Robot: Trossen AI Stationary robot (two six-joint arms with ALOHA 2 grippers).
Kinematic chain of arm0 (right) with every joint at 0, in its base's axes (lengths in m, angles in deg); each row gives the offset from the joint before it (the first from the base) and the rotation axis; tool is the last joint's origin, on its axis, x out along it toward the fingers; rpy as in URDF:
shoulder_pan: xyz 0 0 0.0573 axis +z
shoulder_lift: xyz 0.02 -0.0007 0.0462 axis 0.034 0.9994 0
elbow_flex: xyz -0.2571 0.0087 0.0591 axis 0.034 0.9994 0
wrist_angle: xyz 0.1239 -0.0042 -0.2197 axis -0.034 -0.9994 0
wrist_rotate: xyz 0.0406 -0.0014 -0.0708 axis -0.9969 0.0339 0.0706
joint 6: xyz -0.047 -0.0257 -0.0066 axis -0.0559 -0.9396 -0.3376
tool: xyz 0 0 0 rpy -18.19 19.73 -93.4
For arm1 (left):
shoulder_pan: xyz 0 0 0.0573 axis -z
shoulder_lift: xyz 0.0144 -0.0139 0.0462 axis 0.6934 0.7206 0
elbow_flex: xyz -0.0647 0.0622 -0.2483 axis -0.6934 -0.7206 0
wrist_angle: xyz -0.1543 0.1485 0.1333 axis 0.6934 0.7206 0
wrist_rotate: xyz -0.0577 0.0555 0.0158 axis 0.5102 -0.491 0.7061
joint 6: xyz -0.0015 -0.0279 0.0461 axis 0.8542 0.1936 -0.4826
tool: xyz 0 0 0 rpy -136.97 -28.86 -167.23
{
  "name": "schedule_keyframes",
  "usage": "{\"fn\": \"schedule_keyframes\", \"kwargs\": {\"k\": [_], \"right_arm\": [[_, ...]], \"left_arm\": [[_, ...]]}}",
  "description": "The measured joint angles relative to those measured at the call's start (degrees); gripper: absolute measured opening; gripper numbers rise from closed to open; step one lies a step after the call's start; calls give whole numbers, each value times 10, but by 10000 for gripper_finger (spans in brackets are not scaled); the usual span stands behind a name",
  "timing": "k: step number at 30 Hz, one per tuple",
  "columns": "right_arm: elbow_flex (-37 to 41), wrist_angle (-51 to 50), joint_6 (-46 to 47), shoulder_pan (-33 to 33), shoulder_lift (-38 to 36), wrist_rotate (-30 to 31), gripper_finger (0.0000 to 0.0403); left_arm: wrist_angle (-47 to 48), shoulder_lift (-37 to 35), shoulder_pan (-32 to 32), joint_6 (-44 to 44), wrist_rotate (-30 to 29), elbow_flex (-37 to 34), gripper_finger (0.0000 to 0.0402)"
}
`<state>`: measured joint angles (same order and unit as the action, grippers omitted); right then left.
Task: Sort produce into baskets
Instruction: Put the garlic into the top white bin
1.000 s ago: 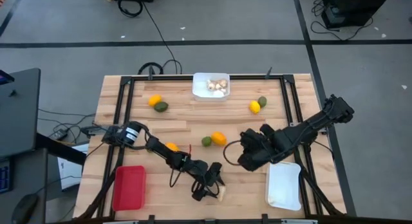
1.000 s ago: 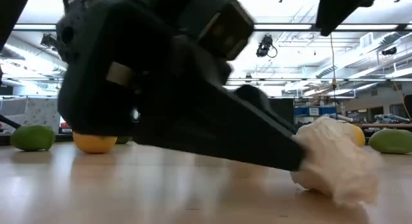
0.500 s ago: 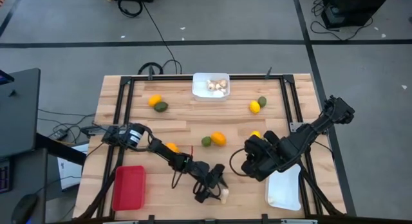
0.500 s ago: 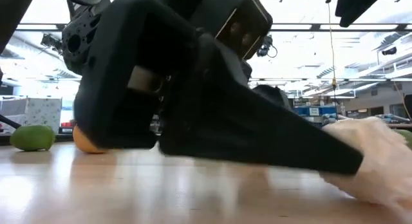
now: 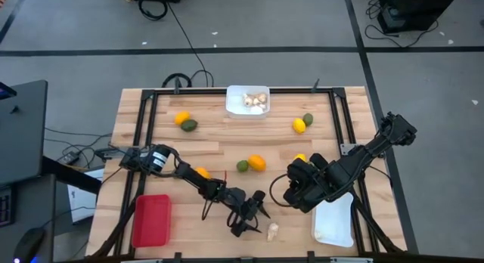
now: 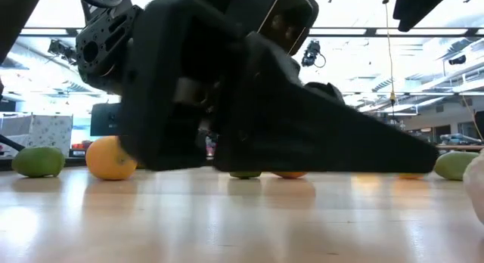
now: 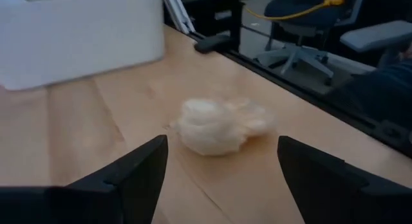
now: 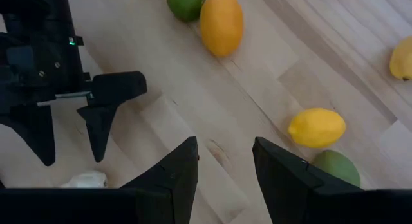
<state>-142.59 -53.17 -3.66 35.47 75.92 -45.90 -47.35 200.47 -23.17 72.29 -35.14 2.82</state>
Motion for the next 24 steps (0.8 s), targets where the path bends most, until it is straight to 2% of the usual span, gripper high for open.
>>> {"fn": "schedule_keyframes", "kwargs": {"k": [5, 9, 14, 18, 21, 24], "right_arm": [[0, 1, 0, 0, 0, 0, 162], [0, 3, 0, -4, 0, -3, 162], [0, 8, 0, -5, 0, -10, 162], [0, 8, 7, -3, 0, -17, 162], [0, 8, 11, 3, 0, -17, 162], [0, 8, 16, 11, 0, -12, 162]], "left_arm": [[-3, 2, 3, 1, -3, 26, 298], [2, 30, 3, -1, 14, 71, 298], [68, 80, 3, -1, 25, 149, 298], [119, 97, 0, -5, 14, 183, 297], [131, 99, -5, -5, 15, 187, 281], [134, 100, -10, -2, 16, 186, 236]]}}
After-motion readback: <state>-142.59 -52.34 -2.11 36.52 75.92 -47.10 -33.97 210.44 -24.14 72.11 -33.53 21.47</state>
